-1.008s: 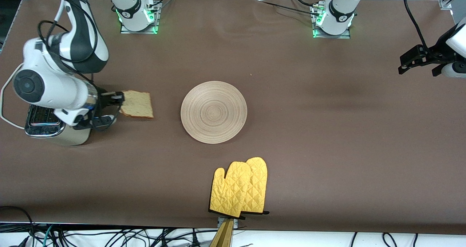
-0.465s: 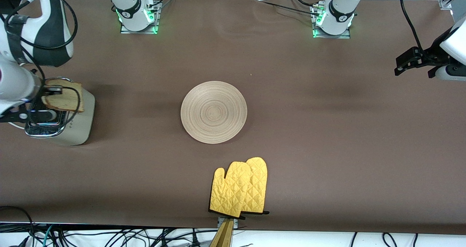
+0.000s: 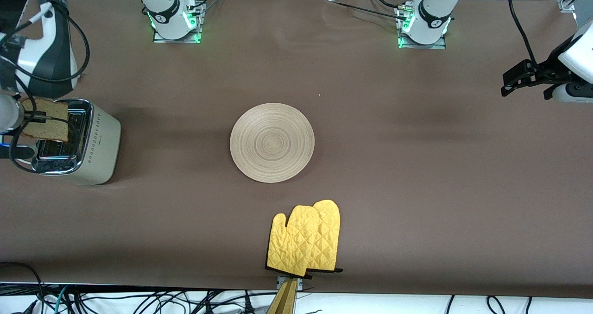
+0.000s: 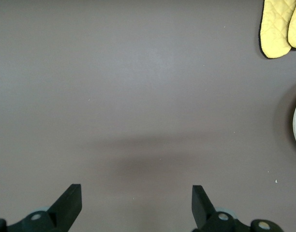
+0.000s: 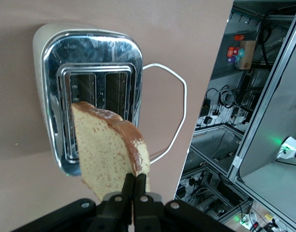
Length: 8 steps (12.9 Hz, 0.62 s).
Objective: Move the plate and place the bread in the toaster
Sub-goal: 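Lift the bread and carry it above the toaster slot, then lower the bread into the toaster slot and open the right gripper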
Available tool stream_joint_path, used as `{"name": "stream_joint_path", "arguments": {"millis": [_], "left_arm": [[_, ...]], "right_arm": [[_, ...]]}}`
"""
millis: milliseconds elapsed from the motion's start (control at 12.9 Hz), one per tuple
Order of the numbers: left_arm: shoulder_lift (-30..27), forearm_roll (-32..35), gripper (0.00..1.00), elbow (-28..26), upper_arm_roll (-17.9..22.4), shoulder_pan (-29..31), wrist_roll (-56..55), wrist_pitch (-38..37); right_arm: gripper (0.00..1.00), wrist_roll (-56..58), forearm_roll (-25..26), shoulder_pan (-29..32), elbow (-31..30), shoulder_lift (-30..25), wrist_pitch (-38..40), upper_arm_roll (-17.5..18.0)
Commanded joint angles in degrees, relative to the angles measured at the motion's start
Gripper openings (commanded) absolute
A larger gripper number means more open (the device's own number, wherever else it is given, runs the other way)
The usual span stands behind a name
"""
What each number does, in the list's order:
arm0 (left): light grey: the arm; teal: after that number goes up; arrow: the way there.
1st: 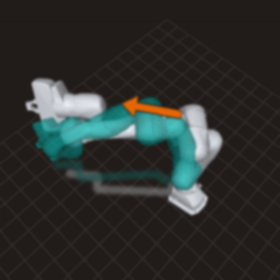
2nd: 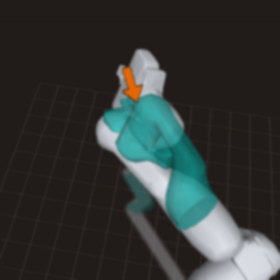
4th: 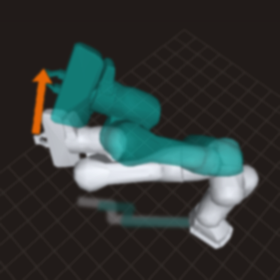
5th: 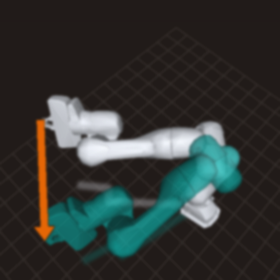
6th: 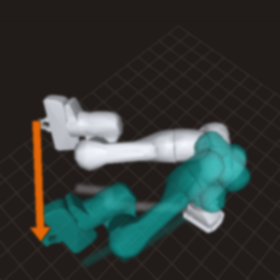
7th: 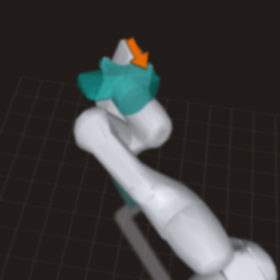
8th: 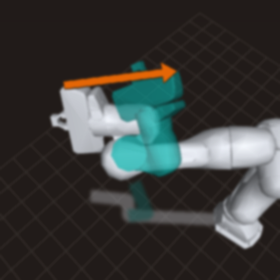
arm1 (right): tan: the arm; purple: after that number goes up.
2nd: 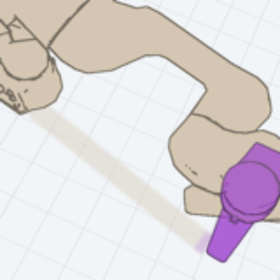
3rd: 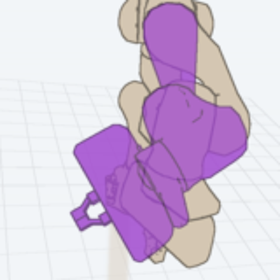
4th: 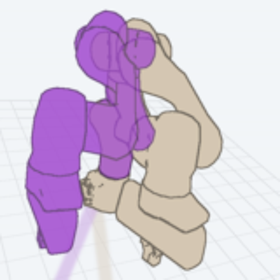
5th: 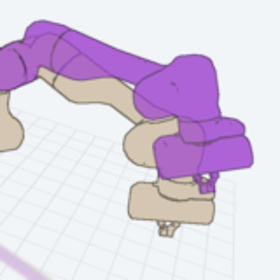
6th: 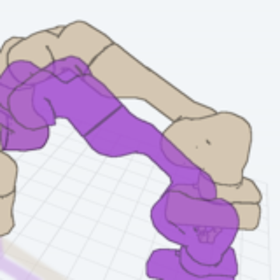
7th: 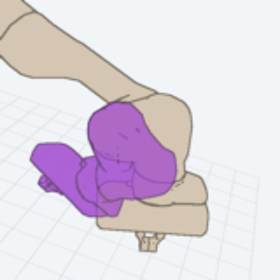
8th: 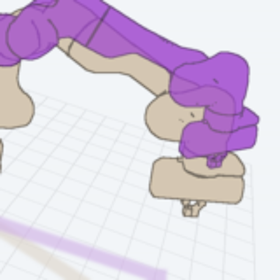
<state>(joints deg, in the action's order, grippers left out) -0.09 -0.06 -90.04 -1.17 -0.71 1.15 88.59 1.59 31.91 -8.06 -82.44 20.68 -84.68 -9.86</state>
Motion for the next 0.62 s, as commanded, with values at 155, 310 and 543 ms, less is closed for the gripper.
{"name": "stream_joint_path", "arguments": {"millis": [155, 310, 543], "left_arm": [[0.7, -0.5, 1.00, 2.0, -0.9, 0.1, 0.1, -1.3], [0.6, -0.6, 1.00, 2.0, -0.9, 0.1, 0.1, -1.3], [0.6, -0.6, 1.00, 2.0, -0.9, 0.1, 0.1, -1.4]], "right_arm": [[0.00, -0.8, 1.6, 1.3, 1.7, 2.7, -1.7, 0.1], [0.00, -0.8, 1.9, 1.4, 1.6, 3.2, -2.7, 0.1], [0.00, -0.9, 1.9, 1.3, 1.6, 4.4, -4.5, 0.1]]}}
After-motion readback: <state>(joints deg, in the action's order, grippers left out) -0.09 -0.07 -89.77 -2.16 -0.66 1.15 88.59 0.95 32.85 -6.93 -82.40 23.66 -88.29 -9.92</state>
